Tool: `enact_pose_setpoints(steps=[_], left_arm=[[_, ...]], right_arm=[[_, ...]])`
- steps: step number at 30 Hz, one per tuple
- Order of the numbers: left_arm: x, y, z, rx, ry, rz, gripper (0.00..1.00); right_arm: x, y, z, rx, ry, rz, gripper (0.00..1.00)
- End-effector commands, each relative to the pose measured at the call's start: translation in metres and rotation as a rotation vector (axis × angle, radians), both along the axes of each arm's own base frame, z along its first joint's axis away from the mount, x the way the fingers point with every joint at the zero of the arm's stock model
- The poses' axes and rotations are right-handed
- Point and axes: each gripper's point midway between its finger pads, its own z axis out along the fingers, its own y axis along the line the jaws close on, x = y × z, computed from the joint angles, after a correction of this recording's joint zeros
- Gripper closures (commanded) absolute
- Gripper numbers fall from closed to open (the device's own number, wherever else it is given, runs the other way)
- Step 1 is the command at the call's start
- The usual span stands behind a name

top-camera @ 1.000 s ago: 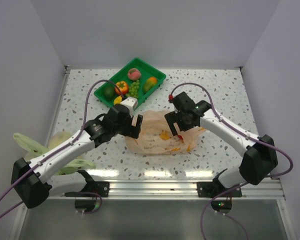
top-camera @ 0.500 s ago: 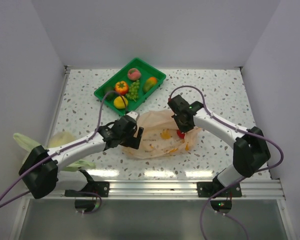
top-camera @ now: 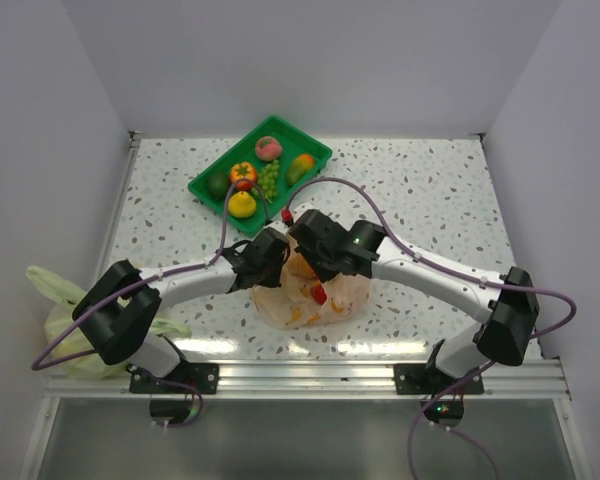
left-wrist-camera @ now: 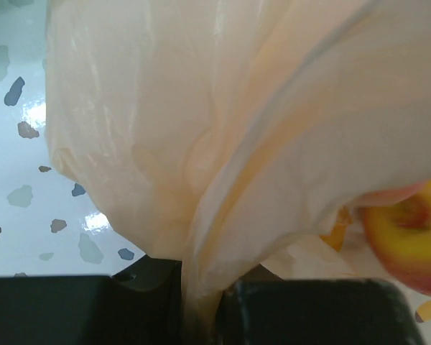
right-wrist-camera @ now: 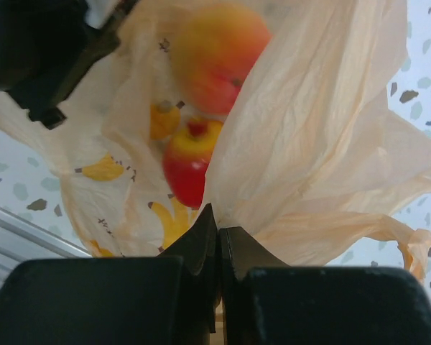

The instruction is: Untie the knot of the plastic bag and take out the fruit

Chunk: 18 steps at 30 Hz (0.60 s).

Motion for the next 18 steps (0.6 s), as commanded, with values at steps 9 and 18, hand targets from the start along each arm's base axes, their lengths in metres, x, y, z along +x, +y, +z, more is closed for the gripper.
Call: enact_pose_setpoints(steps=[9,18], left_arm=[[0.011,-0.003,0.023,-0.057,-0.088,0.040,0.88],[0.016,0.000,0.059,-0.077,-0.155,0.040,0.61]], right_arm=[[0.038,-0.064,-0.035,0.050,0.004,-0.334,1.00],[0.025,-0.060,-0.060,0.114,0.072,-0.336,1.00]])
